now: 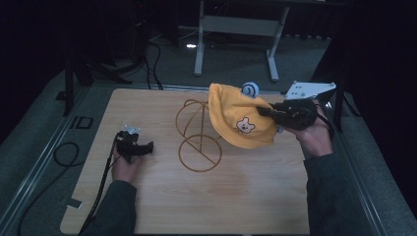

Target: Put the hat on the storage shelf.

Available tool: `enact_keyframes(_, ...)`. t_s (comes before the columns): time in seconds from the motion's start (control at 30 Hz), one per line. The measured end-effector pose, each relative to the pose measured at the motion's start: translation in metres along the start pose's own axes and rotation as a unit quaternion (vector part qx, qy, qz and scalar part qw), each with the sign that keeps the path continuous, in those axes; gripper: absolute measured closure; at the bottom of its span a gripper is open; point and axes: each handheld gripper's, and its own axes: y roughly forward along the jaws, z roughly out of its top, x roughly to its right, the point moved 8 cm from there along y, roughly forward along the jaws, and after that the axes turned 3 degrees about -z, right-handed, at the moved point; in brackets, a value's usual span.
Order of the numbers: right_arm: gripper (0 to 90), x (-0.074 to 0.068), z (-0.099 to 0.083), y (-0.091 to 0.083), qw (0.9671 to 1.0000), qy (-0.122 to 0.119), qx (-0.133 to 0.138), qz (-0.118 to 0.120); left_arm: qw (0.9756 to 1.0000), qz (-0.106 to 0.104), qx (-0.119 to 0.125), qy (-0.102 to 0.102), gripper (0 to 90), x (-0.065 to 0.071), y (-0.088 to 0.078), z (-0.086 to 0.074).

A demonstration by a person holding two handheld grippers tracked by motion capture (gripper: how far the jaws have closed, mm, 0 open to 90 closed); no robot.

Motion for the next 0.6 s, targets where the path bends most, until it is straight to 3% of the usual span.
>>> enact_keyframes(0.6, 81.2, -0.012, 0.040, 0.029, 0.9997, -0.024, 0.000, 0.011, 1.0000, 0.000, 0.000, 0.000, 12.8, 0.000, 0.000, 0.000)
